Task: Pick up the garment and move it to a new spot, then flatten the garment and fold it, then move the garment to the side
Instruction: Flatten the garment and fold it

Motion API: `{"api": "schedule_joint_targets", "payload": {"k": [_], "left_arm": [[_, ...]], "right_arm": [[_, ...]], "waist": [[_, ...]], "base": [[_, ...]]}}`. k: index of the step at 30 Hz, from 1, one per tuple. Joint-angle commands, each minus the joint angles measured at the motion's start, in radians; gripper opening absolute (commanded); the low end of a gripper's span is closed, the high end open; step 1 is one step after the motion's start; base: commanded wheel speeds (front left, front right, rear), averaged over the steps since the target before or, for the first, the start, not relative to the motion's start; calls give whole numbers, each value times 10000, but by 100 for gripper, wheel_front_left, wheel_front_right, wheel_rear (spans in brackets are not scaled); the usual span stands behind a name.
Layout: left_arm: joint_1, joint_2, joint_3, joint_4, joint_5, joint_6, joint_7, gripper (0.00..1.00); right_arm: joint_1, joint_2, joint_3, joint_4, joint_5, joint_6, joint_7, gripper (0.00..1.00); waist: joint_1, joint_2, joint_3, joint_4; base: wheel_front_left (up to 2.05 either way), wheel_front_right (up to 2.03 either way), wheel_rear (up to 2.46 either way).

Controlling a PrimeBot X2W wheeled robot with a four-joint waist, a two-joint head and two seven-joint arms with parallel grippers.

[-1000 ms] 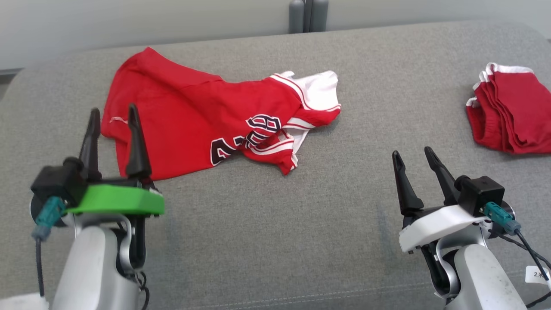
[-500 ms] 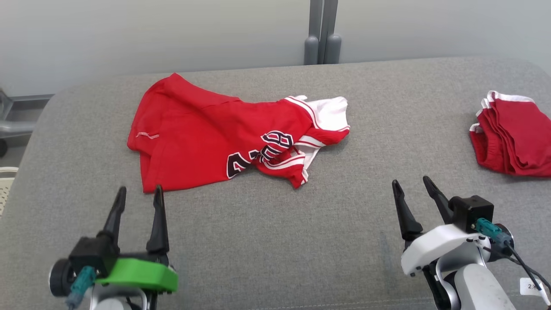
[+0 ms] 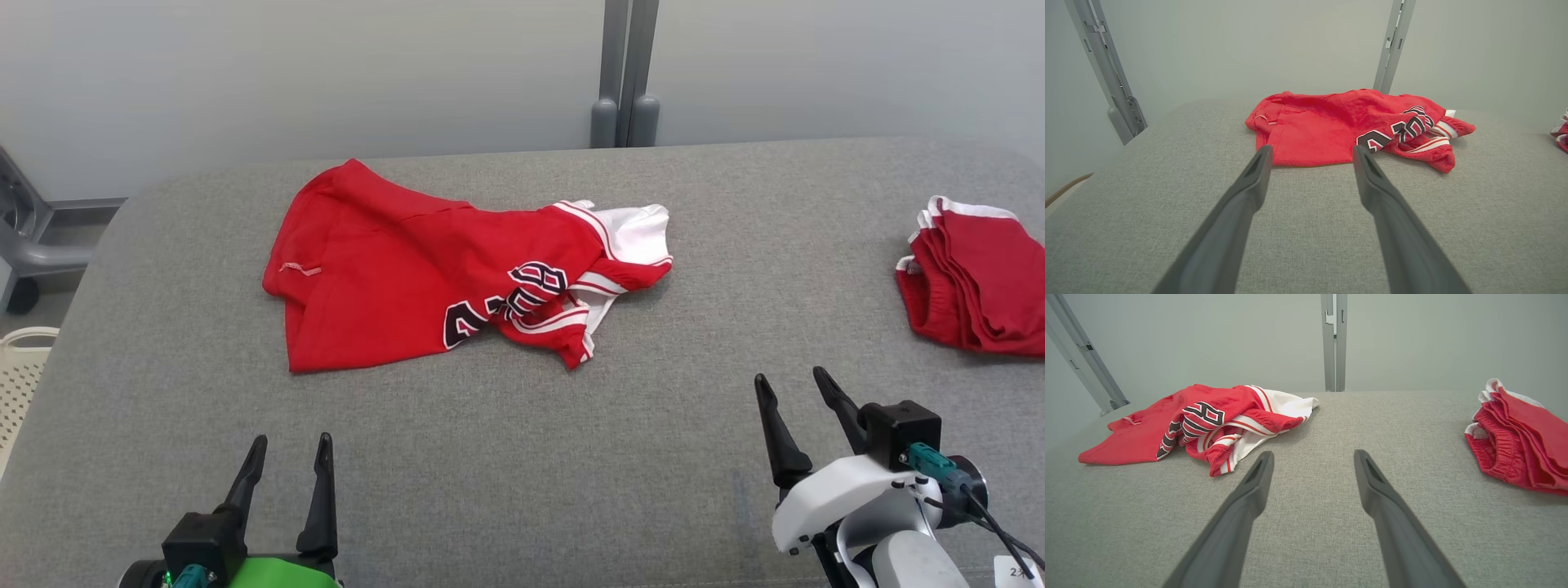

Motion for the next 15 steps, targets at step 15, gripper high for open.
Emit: {"api": "schedule_joint_targets", "payload": {"k": [15], "left_arm": [[-64,160,-86,-77,-14,251,418,100]], "right_arm": [[-175,-18,51,-220,86,-8,354,100]], "waist": [[1,0,112,-114]], "base": [[0,0,0]]}}
